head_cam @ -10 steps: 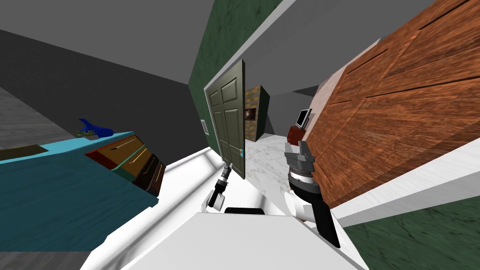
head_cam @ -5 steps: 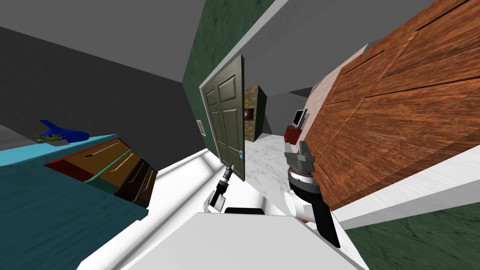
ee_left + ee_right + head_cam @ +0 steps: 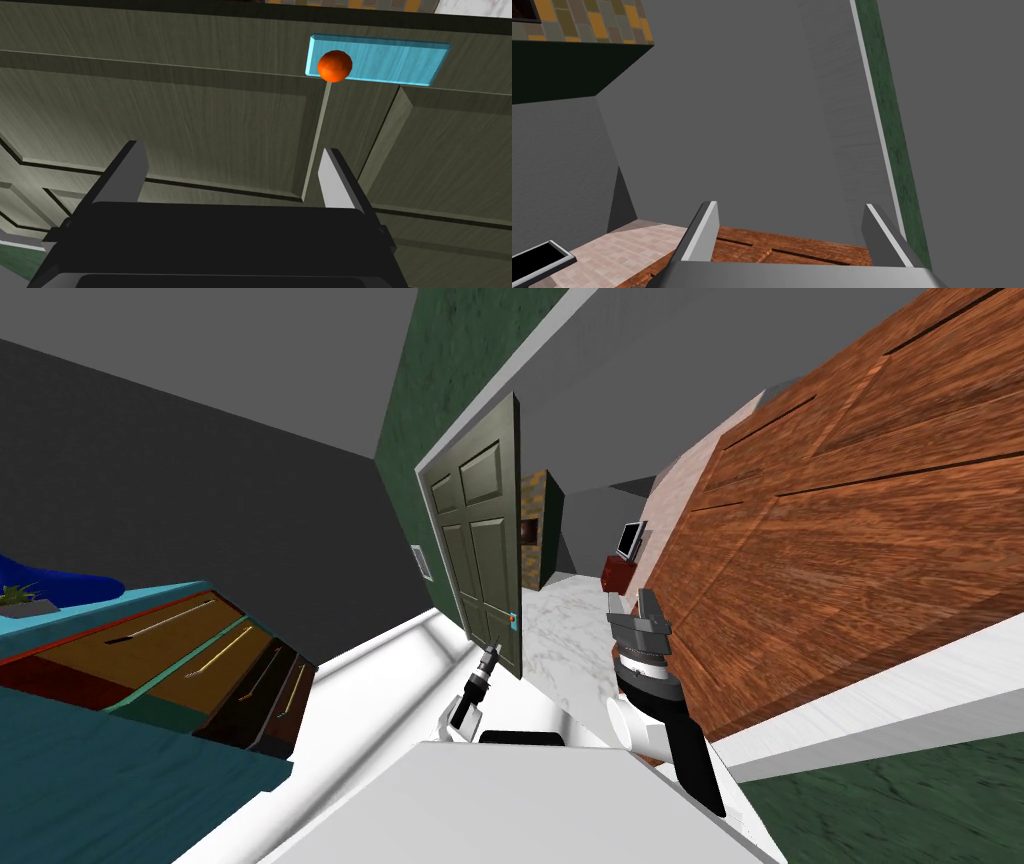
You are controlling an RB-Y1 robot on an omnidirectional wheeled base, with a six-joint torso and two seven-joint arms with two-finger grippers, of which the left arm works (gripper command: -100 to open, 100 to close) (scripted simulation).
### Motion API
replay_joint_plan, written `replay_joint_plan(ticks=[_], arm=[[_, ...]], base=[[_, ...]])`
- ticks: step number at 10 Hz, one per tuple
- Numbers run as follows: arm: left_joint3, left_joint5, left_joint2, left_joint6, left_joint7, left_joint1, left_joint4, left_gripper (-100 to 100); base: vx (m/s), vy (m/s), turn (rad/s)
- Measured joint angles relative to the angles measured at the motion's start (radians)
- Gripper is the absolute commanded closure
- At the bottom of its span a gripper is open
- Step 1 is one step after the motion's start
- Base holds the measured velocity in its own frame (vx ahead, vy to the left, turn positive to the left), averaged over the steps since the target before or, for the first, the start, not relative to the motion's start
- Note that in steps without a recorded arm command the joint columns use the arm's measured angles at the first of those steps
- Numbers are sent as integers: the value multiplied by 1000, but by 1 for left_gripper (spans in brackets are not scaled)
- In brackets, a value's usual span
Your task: Push the door open
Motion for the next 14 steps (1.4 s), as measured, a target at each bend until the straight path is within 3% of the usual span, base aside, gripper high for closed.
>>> replay_joint_plan(ticks=[3,5,10,12,14], arm=[[-13,-4,0,-6,13,-22,57,-100],[-20,-6,-2,-18,23,-50,124,-100],[-47,-15,-4,-25,51,-98,243,-100],[-54,-17,-4,-28,60,-112,279,-100],[-52,-16,-6,-30,58,-113,285,-100]], base=[[68,62,-73],[99,84,-122],[86,74,-82],[46,38,-43],[160,-50,-39]])
